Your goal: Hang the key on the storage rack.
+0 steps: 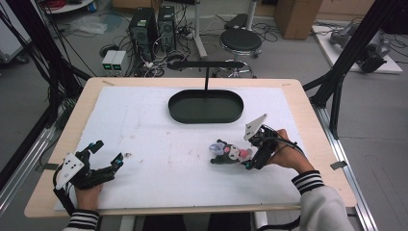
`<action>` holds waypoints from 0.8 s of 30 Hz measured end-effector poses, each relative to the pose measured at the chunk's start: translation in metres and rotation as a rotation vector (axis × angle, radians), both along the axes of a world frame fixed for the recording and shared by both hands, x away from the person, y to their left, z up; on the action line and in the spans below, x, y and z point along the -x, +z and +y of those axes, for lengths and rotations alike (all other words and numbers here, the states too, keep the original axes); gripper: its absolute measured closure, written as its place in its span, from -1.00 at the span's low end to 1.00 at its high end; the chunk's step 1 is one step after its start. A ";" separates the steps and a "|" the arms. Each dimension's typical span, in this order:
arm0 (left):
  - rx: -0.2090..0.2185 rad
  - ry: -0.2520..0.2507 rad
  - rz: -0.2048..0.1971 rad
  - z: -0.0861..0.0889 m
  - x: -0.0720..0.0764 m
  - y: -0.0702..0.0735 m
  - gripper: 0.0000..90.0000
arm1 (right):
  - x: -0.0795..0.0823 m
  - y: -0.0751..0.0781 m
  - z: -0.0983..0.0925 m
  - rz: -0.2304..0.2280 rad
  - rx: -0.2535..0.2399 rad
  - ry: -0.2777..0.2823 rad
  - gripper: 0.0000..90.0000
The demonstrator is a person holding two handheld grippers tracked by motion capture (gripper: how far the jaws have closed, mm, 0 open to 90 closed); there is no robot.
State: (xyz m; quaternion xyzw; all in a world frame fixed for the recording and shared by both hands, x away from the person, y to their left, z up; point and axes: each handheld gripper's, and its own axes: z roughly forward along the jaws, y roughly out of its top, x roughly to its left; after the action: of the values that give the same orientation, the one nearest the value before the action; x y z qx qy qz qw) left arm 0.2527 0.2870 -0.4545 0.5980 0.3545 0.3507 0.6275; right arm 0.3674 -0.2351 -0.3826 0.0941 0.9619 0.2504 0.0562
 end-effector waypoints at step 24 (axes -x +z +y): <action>0.000 0.000 0.000 0.000 0.000 0.000 -0.71 | -0.007 -0.018 0.012 0.116 0.147 0.024 -0.48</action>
State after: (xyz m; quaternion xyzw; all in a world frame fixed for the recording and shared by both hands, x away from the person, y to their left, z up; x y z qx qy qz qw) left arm 0.2528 0.2873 -0.4545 0.5981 0.3546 0.3506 0.6274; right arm 0.3743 -0.2231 -0.4007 0.0926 0.9804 0.1741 0.0042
